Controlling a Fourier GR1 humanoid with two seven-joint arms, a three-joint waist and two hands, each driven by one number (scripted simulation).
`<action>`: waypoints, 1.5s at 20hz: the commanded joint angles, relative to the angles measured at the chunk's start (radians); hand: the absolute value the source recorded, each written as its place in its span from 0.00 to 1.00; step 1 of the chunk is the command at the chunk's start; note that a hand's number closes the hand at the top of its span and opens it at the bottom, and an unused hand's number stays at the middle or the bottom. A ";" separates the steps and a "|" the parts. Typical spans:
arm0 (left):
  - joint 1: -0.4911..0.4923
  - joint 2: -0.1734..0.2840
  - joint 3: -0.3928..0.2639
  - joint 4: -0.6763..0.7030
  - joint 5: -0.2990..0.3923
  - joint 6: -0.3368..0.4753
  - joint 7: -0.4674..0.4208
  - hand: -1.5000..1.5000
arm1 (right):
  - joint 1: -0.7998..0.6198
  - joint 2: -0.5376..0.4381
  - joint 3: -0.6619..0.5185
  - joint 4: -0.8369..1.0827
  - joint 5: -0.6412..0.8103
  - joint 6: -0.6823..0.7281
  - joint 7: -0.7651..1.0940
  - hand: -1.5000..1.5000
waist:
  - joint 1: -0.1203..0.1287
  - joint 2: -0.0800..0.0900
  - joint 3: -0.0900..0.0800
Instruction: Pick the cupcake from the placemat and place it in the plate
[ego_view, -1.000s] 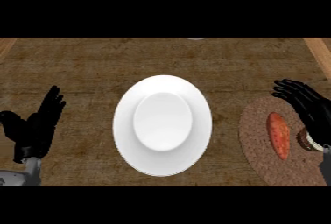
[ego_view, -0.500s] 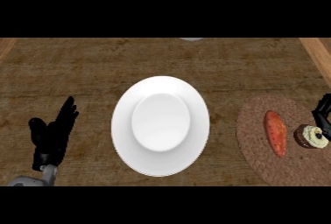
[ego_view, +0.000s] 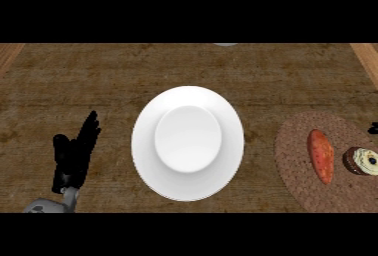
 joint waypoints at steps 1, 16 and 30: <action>0.019 -0.016 -0.018 0.003 -0.013 -0.005 -0.018 0.50 | 0.000 -0.095 0.016 0.068 0.213 0.024 -0.251 0.00 | 0.013 -0.003 -0.001; -0.030 -0.055 0.002 0.062 -0.053 -0.025 -0.023 0.50 | -0.204 -0.235 0.269 0.162 0.624 -0.100 -0.193 0.00 | 0.025 -0.003 -0.006; -0.031 -0.073 0.072 0.063 -0.101 -0.065 0.012 0.50 | -0.313 -0.113 0.308 0.367 0.802 -0.141 -0.269 0.00 | 0.009 -0.005 -0.006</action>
